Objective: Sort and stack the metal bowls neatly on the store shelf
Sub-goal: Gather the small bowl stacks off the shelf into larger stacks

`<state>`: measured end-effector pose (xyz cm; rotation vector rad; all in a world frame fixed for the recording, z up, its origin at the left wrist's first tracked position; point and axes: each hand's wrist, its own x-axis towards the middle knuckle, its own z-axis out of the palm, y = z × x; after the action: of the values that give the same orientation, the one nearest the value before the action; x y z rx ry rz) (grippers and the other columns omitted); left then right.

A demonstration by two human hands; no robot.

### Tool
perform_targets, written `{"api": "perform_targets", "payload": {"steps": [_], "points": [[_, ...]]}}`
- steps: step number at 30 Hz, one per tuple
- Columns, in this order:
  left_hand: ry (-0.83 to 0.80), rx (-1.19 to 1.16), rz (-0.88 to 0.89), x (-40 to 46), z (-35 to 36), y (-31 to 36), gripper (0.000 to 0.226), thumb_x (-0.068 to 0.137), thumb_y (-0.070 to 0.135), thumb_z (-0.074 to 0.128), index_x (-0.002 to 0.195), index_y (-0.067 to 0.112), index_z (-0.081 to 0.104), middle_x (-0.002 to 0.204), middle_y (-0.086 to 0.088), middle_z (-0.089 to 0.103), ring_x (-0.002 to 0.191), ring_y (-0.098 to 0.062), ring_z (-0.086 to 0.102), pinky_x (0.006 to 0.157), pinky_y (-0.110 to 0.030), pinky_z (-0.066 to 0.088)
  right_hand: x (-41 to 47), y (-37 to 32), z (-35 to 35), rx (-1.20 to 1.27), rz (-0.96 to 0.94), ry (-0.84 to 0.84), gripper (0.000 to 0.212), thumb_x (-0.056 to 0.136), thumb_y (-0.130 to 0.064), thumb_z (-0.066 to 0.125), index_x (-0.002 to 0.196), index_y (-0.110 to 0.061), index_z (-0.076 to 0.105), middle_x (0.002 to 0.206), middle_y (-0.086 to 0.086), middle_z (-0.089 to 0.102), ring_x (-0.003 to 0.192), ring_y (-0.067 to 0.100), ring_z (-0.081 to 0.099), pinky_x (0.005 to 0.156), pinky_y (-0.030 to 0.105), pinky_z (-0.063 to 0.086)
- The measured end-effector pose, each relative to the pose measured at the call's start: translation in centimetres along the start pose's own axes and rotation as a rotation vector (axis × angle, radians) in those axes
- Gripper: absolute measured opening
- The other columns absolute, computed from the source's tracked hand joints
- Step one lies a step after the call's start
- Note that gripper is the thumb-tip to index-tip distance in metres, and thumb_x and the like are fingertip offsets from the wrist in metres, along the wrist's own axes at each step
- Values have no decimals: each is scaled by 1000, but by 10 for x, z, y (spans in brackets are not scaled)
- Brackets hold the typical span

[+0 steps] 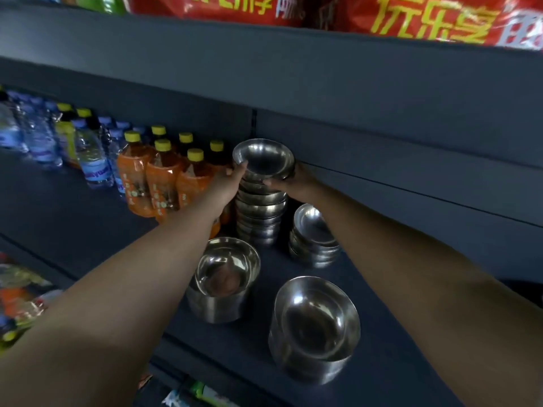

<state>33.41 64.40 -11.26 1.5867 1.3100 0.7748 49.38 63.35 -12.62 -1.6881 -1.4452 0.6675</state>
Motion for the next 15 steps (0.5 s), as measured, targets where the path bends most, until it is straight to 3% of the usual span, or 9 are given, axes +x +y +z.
{"api": "perform_targets", "payload": {"steps": [3,6,9,11,13,15], "points": [[-40,-6,-93,5,2,-9,66,94,57,30,143,11,32,148,-13,34,134,-32,34,106,-43,29,9,10,6,-65,53,-11,60,71,-28,79,123,-8,56,115,10,65,108,23,61,95,39,50],[-48,-51,-133,8,3,-16,69,91,62,32,140,12,36,146,-13,38,132,-32,37,109,-47,30,35,46,11,-136,112,-7,103,42,-67,69,125,-9,52,117,11,63,105,25,63,90,45,53],[-49,-66,-114,11,4,-19,69,90,62,32,139,13,38,145,-12,40,131,-32,39,108,-47,32,36,51,14,-195,152,-13,120,37,-76,59,134,-8,44,123,9,61,111,25,60,93,42,51],[-13,-25,-69,11,5,-20,67,92,60,29,140,14,37,144,-13,41,130,-32,39,105,-44,33,7,23,10,-239,163,7,111,50,-73,64,137,-8,41,127,7,60,115,26,57,96,39,49],[34,64,22,3,5,-19,63,95,56,27,142,14,33,145,-12,39,131,-31,38,103,-41,33,-21,2,4,-317,161,14,84,75,-57,66,138,-9,40,130,6,56,120,26,53,96,32,44],[94,236,143,-12,2,-19,60,98,48,27,146,14,23,145,-13,40,130,-31,41,100,-39,36,-41,-7,-5,-421,130,21,66,86,-49,58,138,-12,42,135,8,53,124,28,49,94,30,39]]}}
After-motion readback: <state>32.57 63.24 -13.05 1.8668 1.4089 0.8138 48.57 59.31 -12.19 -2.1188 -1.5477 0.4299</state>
